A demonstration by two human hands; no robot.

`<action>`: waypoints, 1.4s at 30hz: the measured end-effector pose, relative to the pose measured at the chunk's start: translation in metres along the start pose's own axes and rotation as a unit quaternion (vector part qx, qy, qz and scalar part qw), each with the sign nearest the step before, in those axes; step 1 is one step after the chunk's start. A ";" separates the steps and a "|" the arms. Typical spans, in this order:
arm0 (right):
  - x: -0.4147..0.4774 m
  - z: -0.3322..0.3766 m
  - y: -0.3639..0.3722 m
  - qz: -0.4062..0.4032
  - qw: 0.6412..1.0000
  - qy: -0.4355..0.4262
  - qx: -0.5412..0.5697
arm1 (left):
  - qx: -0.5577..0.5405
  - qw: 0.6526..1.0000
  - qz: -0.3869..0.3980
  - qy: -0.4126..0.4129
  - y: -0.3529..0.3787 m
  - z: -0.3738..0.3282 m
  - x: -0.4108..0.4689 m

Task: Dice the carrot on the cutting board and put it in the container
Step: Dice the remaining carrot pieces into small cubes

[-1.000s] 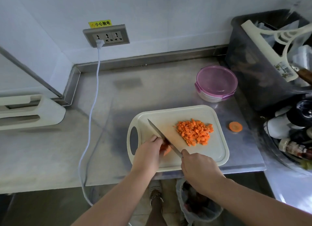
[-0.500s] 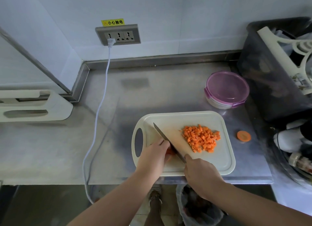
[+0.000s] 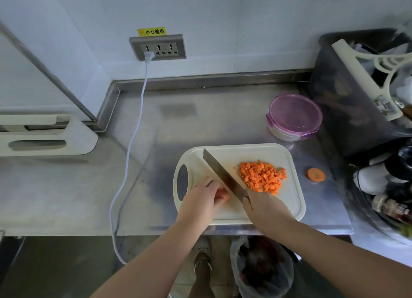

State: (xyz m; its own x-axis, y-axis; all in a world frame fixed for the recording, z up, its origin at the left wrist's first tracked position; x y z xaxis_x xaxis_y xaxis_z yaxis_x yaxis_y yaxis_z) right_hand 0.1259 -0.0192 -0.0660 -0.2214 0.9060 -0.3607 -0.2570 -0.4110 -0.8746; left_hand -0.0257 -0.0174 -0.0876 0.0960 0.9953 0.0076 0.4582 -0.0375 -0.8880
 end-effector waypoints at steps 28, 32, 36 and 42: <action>-0.020 0.016 0.009 0.018 0.990 -0.050 -0.130 | -0.012 0.999 -0.038 0.006 0.011 0.016 -0.009; -0.016 0.015 0.011 0.026 0.994 -0.033 -0.096 | -0.011 0.999 -0.031 0.006 0.010 0.015 -0.008; -0.009 0.014 0.016 0.035 0.996 -0.017 -0.085 | -0.009 0.999 -0.043 0.021 0.007 0.013 -0.007; -0.002 0.013 0.024 0.055 0.994 -0.005 -0.090 | -0.018 0.998 -0.046 0.023 0.008 0.014 -0.008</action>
State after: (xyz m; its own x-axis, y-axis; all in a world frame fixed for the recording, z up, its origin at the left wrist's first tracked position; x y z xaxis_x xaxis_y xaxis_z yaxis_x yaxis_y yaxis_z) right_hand 0.1081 -0.0321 -0.0818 -0.2489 0.8548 -0.4553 -0.0573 -0.4823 -0.8742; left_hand -0.0354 -0.0241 -0.1008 0.0911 0.9897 0.1107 0.4991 0.0508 -0.8650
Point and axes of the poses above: each hand's wrist, its own x-axis towards the middle knuckle, its own y-axis out of the palm, z = x × y, the point moved 4 cm from there along x, towards the middle knuckle, and after that the axes turned 9 degrees about -z, right-handed, at the moved point
